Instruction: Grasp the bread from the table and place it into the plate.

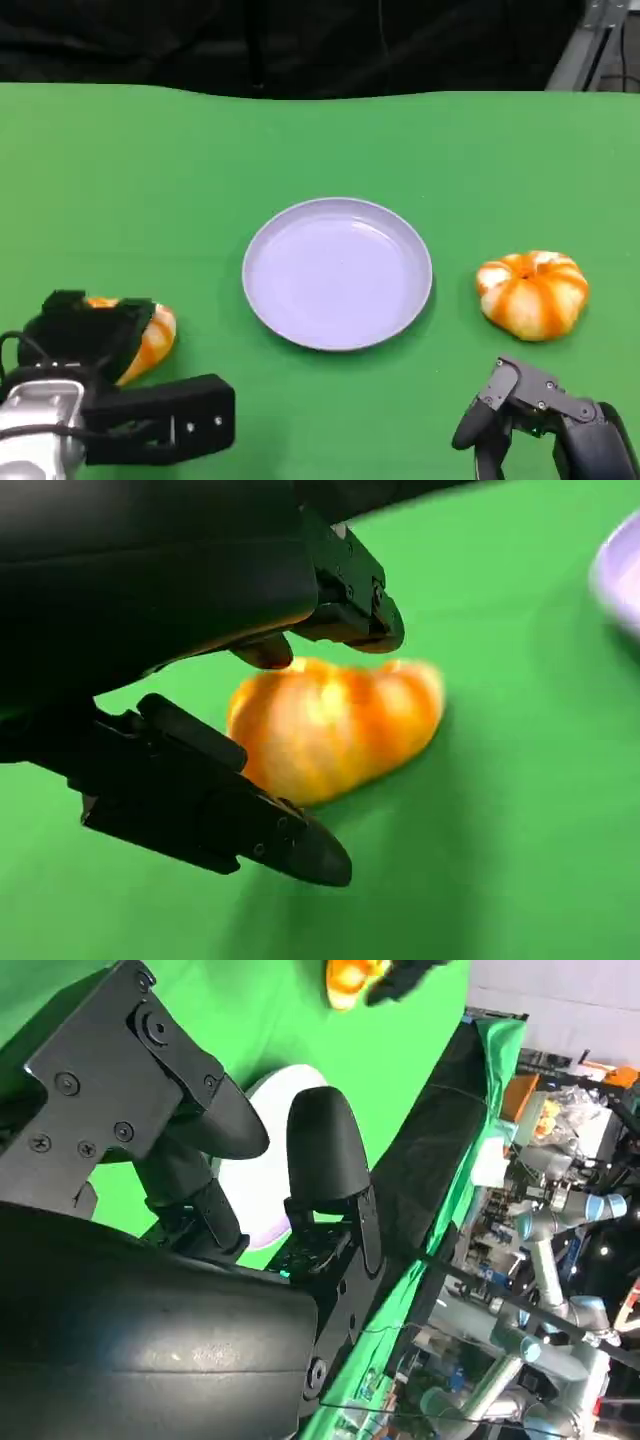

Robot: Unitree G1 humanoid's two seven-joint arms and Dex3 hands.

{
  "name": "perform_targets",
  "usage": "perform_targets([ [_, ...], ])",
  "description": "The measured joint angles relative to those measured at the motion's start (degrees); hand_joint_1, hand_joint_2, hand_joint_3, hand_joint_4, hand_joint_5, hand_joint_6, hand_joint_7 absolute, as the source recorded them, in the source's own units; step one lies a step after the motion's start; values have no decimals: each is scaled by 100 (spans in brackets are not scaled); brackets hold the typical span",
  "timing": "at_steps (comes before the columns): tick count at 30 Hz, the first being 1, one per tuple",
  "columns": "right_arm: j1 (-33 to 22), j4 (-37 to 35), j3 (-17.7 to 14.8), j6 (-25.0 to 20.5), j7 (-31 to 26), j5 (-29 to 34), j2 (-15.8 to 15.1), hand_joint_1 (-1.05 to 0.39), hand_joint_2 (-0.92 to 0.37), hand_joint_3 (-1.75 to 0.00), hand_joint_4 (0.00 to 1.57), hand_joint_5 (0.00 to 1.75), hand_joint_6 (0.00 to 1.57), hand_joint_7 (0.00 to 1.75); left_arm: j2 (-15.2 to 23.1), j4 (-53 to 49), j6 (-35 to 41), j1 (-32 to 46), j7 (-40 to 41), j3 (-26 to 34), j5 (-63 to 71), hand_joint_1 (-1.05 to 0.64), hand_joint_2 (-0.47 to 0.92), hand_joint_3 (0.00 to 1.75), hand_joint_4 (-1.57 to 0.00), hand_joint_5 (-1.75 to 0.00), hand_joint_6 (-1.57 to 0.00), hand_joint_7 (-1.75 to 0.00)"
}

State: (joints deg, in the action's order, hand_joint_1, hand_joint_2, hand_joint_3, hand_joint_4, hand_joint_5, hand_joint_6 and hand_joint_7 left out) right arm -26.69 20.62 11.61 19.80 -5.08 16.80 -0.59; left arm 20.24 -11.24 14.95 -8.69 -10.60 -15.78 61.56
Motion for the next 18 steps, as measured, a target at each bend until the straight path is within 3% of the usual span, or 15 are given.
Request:
perform_targets([
  [2, -6, 6, 10, 0, 32, -41, -6, -2, -21, -164, 87, 175, 81, 148, -33, -587, -71, -242, 379, -83, -107, -43, 88, 0, -4, -63, -32, -6],
  [3, -8, 12, 16, 0, 48, -60, -7, -2, -20, -164, 87, 175, 81, 148, -49, -897, -135, -386, 561, -121, -186, -43, 89, 1, -16, -64, -43, -8],
  [4, -16, 20, 21, 0, 56, -61, -5, -2, -20, -164, 87, 175, 81, 148, -54, -1232, -240, -531, 782, -163, -285, -41, 89, 0, -33, -73, -60, -12],
  [6, -41, 30, 28, 1, 56, -55, -6, -2, -20, -164, 87, 174, 81, 148, -35, -1737, -619, -738, 1314, -184, -522, -36, 88, 0, -47, -107, -83, -13],
  [7, -57, 34, 30, 1, 56, -53, -7, -2, -20, -163, 87, 175, 81, 148, -19, -1910, -819, -786, 1592, -179, -649, -29, 87, 5, -80, -147, -100, -70],
  [8, -66, 35, 32, 1, 56, -51, -7, -2, -20, -163, 88, 175, 81, 148, 7, -2038, -1033, -797, 1935, -177, -742, -25, 81, 20, -91, -160, -90, -121],
  [9, -83, 38, 34, 0, 56, -50, -6, -2, -20, -163, 88, 175, 81, 148, 29, -2178, -1279, -793, 2416, -179, -773, -23, 65, 53, -97, -167, -85, -147],
  [10, -101, 40, 37, 0, 56, -50, -6, -2, -20, -163, 88, 175, 81, 147, 43, -2282, -1519, -792, 2907, -191, -789, -20, 46, 97, -101, -172, -84, -163],
  [12, -103, 41, 48, 0, 56, -39, -6, -2, -20, -162, 88, 175, 81, 147, 90, -2376, -2007, -774, 3761, -262, -794, -20, 33, 124, -103, -174, -83, -172],
  [15, -82, 37, 47, 36, 56, -8, -8, -2, -20, -163, 90, 175, 82, 146, 181, -2347, -2753, -797, 4807, -431, -737, -20, 22, 133, -103, -175, -82, -174],
  [18, -63, 39, 49, 64, 56, 1, -5, -1, -20, -165, 90, 175, 82, 146, 202, -2267, -3138, -830, 5317, -497, -731, -13, 17, 143, -104, -175, -85, -175],
])
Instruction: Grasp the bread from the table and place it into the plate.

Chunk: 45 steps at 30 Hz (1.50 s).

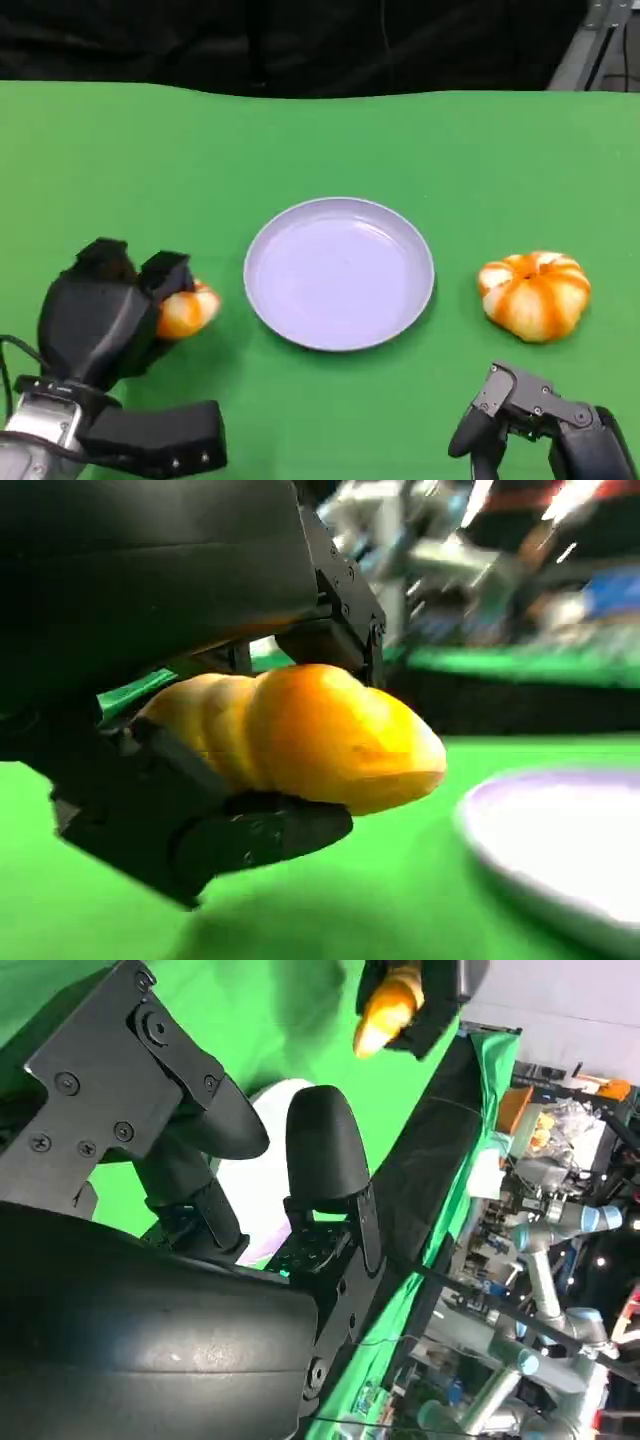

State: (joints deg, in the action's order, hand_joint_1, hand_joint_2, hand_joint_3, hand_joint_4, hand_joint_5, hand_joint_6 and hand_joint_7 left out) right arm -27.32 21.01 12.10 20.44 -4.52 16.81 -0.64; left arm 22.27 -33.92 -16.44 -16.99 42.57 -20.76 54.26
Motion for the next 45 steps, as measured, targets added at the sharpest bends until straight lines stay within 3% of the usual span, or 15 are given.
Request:
perform_targets([
  [5, 22, -2, 9, 2, -1, 27, 3, -2, -19, -167, 90, 175, 82, 147, -7, 280, -278, -221, 394, -43, 4, -12, 11, 153, -106, -175, -87, -175],
  [8, 29, -4, 13, 6, -7, 45, 5, -2, -18, -169, 91, 175, 82, 147, -125, 480, -299, -360, 367, -106, -23, -16, 19, 142, -104, -175, -84, -174],
  [15, 19, -1, 19, 6, -12, 47, 10, -1, -18, -166, 90, 175, 82, 148, -915, 485, -350, -866, 55, -450, -168, -11, 9, 151, -105, -175, -85, -175],
  [20, 2, -1, 57, 17, -33, 73, 18, 0, -18, -166, 89, 175, 82, 147, -1433, -205, -310, -1488, 93, -722, -139, -11, 11, 142, -105, -175, -85, -175],
  [24, -9, -3, 73, 25, -104, 137, 44, -1, -19, -165, 88, 175, 82, 147, -1844, -1085, -83, -1966, 27, -868, -195, -16, 25, 113, -97, -175, -80, -169],
  [26, -20, -1, 112, 25, -117, 143, 56, -1, -19, -165, 88, 175, 82, 146, -1968, -1289, 136, -2082, -281, -918, -233, -24, 39, 85, -82, -142, -76, -109],
  [28, -29, 2, 142, 22, -124, 181, 69, -1, -20, -165, 89, 175, 82, 146, -2057, -1250, 535, -2155, -883, -938, -261, -32, 58, 50, -62, -104, -61, -61],
  [29, -28, 4, 155, 16, -131, 206, 72, -1, -20, -165, 89, 175, 81, 146, -2079, -1168, 792, -2191, -1294, -960, -263, -44, 74, 27, -32, -88, -45, -37],
  [30, -28, 4, 163, 12, -134, 228, 74, -1, -20, -165, 89, 175, 81, 146, -2083, -1047, 1024, -2206, -1690, -982, -262, -51, 83, 15, -17, -85, -38, -27],
  [31, -28, 4, 167, 10, -138, 241, 74, 0, -20, -165, 88, 175, 81, 147, -2076, -891, 1265, -2215, -2133, -1035, -256, -65, 87, 17, -9, -62, -25, -18],
  [32, -26, 4, 168, 10, -141, 240, 74, 1, -20, -165, 87, 175, 81, 148, -2068, -722, 1499, -2215, -2596, -1094, -245, -75, 90, 19, -3, -42, -16, -12],
  [34, -22, 4, 167, 11, -141, 220, 73, 2, -20, -166, 87, 175, 81, 148, -2033, -376, 1900, -2211, -3423, -1205, -238, -81, 92, 20, -1, -31, -12, -10],
  [36, -20, 4, 163, 11, -141, 207, 69, 1, -20, -165, 89, 175, 81, 148, -1976, -101, 2146, -2207, -3978, -1289, -245, -92, 92, 34, 0, -9, -5, -6],
  [39, -22, 4, 147, 14, -141, 203, 44, 1, -19, -165, 90, 174, 82, 147, -1839, 291, 2390, -2193, -4919, -1308, -408, -99, 92, 41, -2, -5, -4, -7],
  [45, -70, 48, 133, 5, -125, 114, 37, -1, -18, -165, 89, 174, 82, 147, -1525, 1041, 2427, -1911, -5674, -1186, -844, -100, 92, 47, -4, -8, -8, -10],
])
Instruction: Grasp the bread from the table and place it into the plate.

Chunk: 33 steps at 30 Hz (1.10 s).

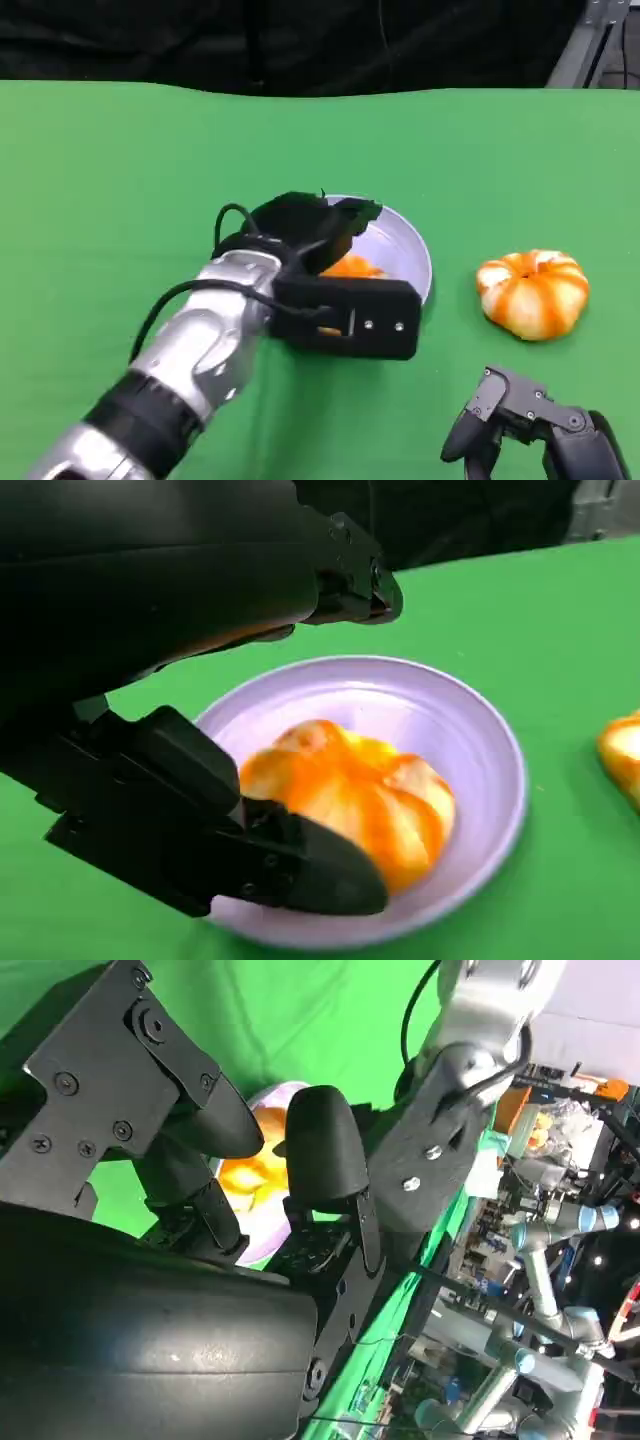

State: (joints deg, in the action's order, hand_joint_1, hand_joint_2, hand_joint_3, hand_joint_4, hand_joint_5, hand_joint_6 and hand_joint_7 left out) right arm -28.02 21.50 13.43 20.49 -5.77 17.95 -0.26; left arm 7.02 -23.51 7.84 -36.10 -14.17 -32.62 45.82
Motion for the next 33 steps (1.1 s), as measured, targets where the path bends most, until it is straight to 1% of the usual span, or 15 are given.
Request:
perform_targets([
  [5, -21, 12, 1, 0, 34, -78, -5, -1, -18, -164, 88, 175, 82, 147, 272, 470, 32, 181, -465, 155, -320, -99, 92, 47, -3, -10, -8, -10],
  [6, -21, 14, 5, 0, 39, -78, -5, -1, -19, -164, 89, 175, 82, 147, 296, 492, 44, 181, -469, 156, -334, -78, 92, 34, -15, -37, -23, -17],
  [7, -10, 12, 25, -3, 54, -72, -7, 0, -19, -164, 89, 175, 82, 147, 354, 725, 13, 353, -469, 328, -499, -70, 92, 29, -15, -56, -29, -19],
  [9, -24, 18, 14, 4, 50, -67, -7, 0, -19, -164, 89, 175, 82, 147, 478, 1585, -347, 990, -388, 858, -1090, -57, 92, 24, -27, -81, -43, -26],
  [13, -9, 24, 27, -7, 48, -62, 1, 0, -20, -164, 88, 175, 82, 147, 680, 2780, -1134, 2306, -24, 1962, -2285, -39, 92, 20, -44, -108, -60, -43],
  [15, -8, 31, 40, -8, 48, -59, 5, 0, -20, -164, 88, 175, 82, 147, 636, 3121, -1367, 2901, 65, 2352, -2904, -34, 91, 24, -54, -114, -64, -63],
  [16, -13, 32, 41, -10, 46, -51, 5, 1, -20, -164, 89, 175, 82, 147, 569, 3266, -1476, 3173, 94, 2483, -3186, -32, 88, 30, -58, -114, -63, -72],
  [17, -18, 33, 47, -10, 45, -42, 5, 1, -20, -164, 89, 175, 82, 147, 474, 3403, -1597, 3434, 136, 2580, -3423, -30, 80, 46, -63, -117, -65, -80],
  [18, -21, 33, 51, -15, 46, -36, 6, 2, -20, -165, 89, 175, 82, 147, 384, 3517, -1724, 3658, 179, 2642, -3614, -27, 66, 74, -68, -122, -68, -90],
  [20, -31, 38, 51, -30, 47, -37, 6, 2, -20, -166, 90, 175, 81, 148, 212, 3751, -1978, 4076, 278, 2759, -3941, -20, 49, 109, -73, -131, -71, -103],
  [22, -46, 48, 52, -63, 54, -44, 4, 2, -20, -167, 88, 175, 81, 149, 36, 3955, -2111, 4453, 340, 2847, -4295, -11, 38, 137, -79, -142, -75, -118],
  [25, -58, 54, 51, -67, 70, -63, -8, 2, -20, -168, 88, 175, 81, 149, -190, 4175, -2190, 4954, 392, 2874, -4590, -8, 34, 146, -80, -147, -75, -125],
  [27, -50, 55, 51, -67, 81, -65, -14, 2, -19, -167, 89, 175, 80, 149, -250, 4235, -2225, 5135, 439, 2881, -4595, -3, 31, 160, -87, -168, -81, -150],
  [28, -53, 57, 43, -67, 85, -69, -20, 2, -19, -167, 89, 175, 80, 149, -325, 4256, -2327, 5253, 548, 2886, -4543, -2, 28, 165, -89, -171, -82, -155],
  [33, -57, 54, -44, -64, 90, -110, -48, 0, -19, -164, 87, 174, 82, 146, -621, 4201, -2722, 5603, 956, 2854, -4238, -5, 22, 174, -94, -175, -84, -170],
])
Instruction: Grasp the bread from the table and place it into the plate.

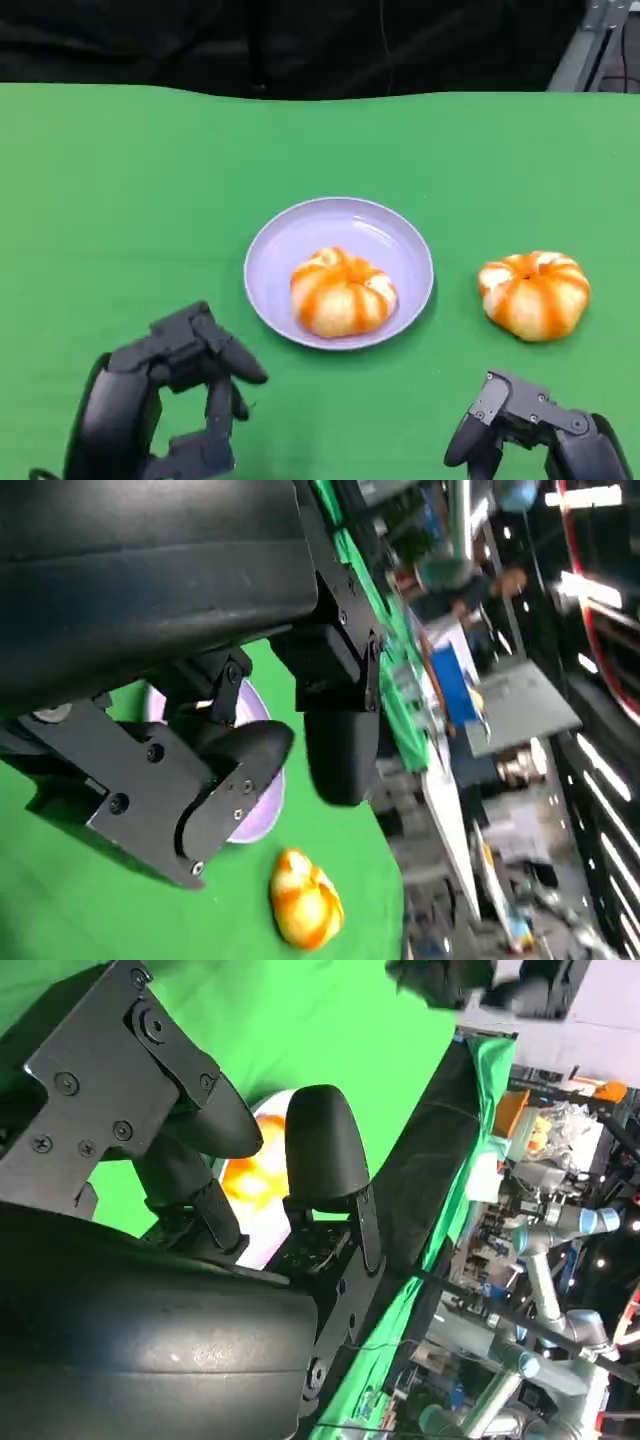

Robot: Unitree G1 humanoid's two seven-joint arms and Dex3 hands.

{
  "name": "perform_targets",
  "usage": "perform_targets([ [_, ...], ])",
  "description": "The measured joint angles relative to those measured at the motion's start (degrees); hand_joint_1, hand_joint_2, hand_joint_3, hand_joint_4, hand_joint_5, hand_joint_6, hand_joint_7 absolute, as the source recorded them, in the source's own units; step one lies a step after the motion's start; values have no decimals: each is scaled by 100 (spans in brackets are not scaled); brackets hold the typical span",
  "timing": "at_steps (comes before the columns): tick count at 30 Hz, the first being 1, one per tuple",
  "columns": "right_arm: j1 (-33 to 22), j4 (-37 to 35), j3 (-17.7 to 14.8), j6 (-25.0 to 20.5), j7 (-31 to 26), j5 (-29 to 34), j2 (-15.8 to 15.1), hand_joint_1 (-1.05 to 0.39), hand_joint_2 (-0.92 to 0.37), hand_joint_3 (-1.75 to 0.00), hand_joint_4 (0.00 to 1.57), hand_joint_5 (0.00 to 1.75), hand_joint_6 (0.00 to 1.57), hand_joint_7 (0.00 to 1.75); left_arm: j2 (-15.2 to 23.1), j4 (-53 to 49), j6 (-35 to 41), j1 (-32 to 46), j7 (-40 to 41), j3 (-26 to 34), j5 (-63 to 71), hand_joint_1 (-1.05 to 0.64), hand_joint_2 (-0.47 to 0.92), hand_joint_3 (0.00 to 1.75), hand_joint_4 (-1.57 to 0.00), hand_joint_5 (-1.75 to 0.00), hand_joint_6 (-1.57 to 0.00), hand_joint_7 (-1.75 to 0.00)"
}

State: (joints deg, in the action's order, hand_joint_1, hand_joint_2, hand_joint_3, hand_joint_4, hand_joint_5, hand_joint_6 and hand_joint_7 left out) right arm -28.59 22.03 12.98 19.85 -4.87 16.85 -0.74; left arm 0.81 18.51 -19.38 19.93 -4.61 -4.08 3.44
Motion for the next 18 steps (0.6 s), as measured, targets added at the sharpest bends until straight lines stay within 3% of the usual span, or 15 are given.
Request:
perform_targets([
  [8, 140, -53, -131, 18, 22, -175, -11, -3, -18, -162, 88, 174, 83, 144, -117, -228, -95, 92, 160, -27, 74, -5, 18, 175, -95, -175, -85, -170],
  [18, 445, -128, -123, -133, -18, 143, 37, -2, -16, -166, 91, 174, 87, 142, -96, -401, -128, 9, 162, -55, 116, -5, 15, 175, -97, -175, -87, -167],
])
